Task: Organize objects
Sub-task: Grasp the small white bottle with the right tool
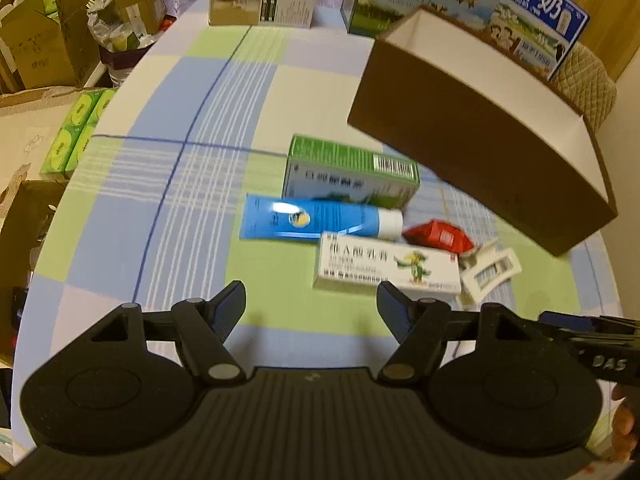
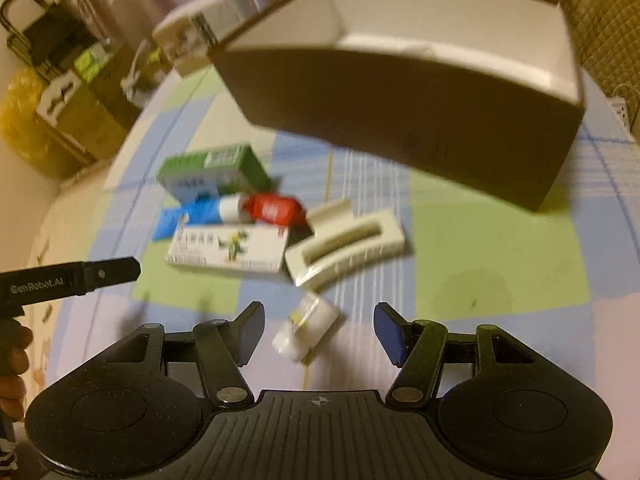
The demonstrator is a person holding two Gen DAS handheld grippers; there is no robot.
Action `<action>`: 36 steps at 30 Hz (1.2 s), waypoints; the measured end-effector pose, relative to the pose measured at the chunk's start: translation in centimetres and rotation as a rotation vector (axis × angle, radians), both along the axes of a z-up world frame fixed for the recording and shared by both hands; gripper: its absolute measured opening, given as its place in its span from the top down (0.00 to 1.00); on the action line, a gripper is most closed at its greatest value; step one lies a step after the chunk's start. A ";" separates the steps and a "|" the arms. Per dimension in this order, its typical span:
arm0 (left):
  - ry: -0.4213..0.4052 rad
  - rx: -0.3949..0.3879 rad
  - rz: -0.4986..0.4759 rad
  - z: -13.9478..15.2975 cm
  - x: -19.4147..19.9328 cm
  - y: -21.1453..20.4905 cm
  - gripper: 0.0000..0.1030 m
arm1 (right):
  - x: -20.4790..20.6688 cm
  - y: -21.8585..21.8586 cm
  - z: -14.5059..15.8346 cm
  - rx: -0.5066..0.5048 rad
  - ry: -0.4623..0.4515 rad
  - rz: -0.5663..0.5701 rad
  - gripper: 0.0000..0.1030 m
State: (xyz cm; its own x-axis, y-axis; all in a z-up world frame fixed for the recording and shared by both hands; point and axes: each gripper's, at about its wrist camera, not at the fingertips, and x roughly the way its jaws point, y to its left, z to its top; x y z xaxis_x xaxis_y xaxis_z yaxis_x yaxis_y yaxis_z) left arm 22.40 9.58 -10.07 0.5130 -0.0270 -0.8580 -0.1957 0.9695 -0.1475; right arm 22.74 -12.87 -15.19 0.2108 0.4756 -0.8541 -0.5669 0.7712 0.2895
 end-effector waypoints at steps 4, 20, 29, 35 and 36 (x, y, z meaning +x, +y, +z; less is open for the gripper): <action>0.012 -0.016 -0.010 -0.5 -0.1 -0.5 0.34 | -0.2 0.6 -1.5 -0.016 0.044 0.003 0.44; -0.019 -0.018 -0.052 -1.9 2.7 -1.7 0.34 | 0.3 1.3 -2.9 -0.042 0.012 0.008 0.77; -0.063 -0.071 -0.222 -3.6 5.9 -1.9 0.34 | 2.9 -1.6 -2.7 -0.056 0.022 -0.112 0.77; -0.046 -0.050 -0.328 -4.6 8.0 -2.2 0.34 | 3.0 -2.1 -2.5 -0.053 0.023 -0.109 0.77; -0.039 -0.042 -0.338 -4.8 8.0 -2.4 0.34 | 3.0 -2.1 -2.5 -0.053 0.024 -0.113 0.77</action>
